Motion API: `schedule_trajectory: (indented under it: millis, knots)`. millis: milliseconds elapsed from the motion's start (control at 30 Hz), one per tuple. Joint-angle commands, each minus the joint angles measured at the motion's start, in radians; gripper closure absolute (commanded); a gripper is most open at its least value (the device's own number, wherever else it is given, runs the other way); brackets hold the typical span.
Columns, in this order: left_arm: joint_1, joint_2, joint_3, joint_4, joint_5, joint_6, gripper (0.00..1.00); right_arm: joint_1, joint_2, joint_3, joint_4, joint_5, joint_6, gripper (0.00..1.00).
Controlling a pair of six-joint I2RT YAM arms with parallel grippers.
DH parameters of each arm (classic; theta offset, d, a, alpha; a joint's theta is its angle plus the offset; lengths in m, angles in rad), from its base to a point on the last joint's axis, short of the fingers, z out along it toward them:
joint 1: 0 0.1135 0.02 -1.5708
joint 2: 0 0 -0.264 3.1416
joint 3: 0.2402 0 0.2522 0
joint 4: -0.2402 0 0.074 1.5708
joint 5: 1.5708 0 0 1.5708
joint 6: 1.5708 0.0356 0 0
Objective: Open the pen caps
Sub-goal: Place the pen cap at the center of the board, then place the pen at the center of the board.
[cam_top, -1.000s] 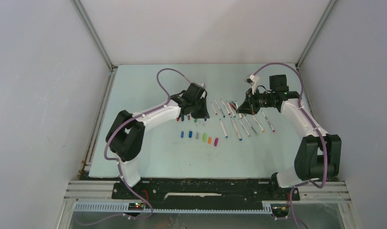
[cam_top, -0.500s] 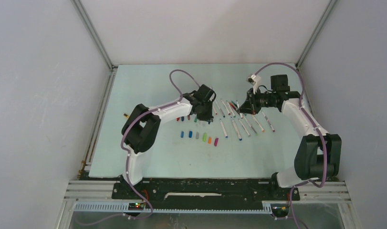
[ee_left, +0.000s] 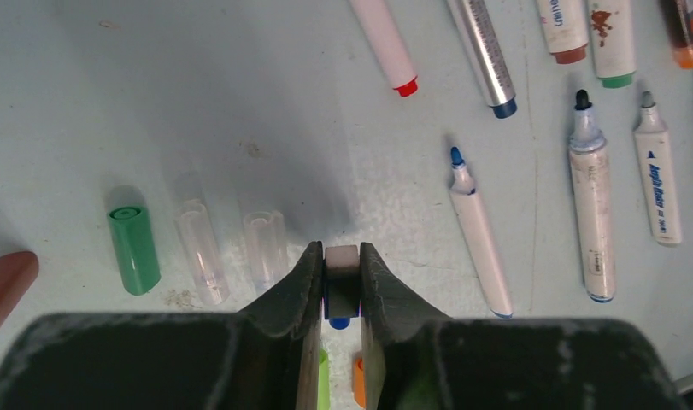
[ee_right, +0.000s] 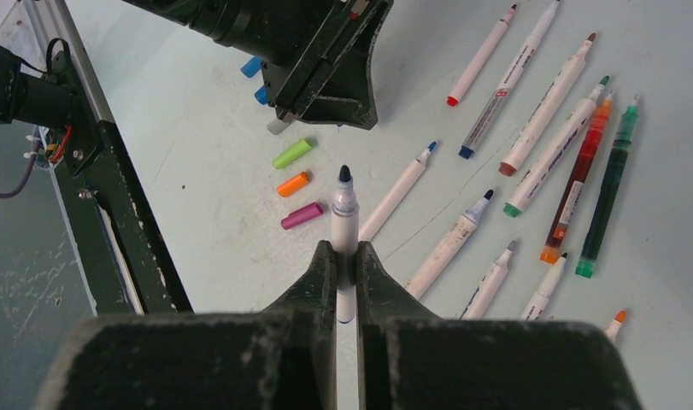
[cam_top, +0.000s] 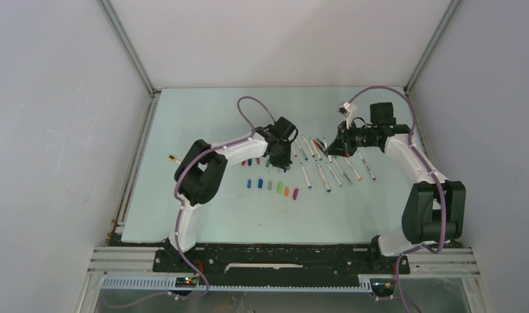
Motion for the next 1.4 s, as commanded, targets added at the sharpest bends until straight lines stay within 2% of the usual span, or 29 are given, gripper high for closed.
schedule_trajectory:
  millis: [0, 267, 533, 700, 867, 1100, 1233, 1367]
  knots:
    - [-0.006, 0.019, 0.076, -0.036, -0.026, 0.027, 0.78, -0.01, 0.013, 0.034, -0.019, -0.03, -0.026, 0.98]
    - [-0.008, 0.026, 0.085, -0.05, -0.024, 0.032, 0.68, -0.015, 0.012, 0.034, -0.021, -0.031, -0.027, 0.98]
    - [-0.008, -0.029, 0.077, -0.04, -0.02, 0.033, 0.67, -0.02, 0.01, 0.034, -0.022, -0.029, -0.03, 0.98]
    - [-0.009, -0.184, -0.005, 0.05, -0.032, 0.047, 0.67, -0.027, 0.011, 0.035, -0.02, -0.013, -0.033, 0.97]
    - [-0.006, -0.373, -0.142, 0.145, -0.146, 0.089, 0.65, -0.032, 0.043, 0.065, -0.028, 0.1, -0.036, 0.95]
    - [0.026, -0.635, -0.35, 0.215, -0.368, 0.16, 0.56, -0.037, 0.219, 0.251, -0.13, 0.283, -0.083, 0.91]
    - [0.055, -0.785, -0.473, 0.25, -0.499, 0.19, 0.4, -0.037, 0.338, 0.369, -0.189, 0.36, -0.109, 0.89]
    - [0.102, -0.93, -0.598, 0.306, -0.554, 0.193, 0.13, -0.037, 0.455, 0.484, -0.241, 0.424, -0.113, 0.88]
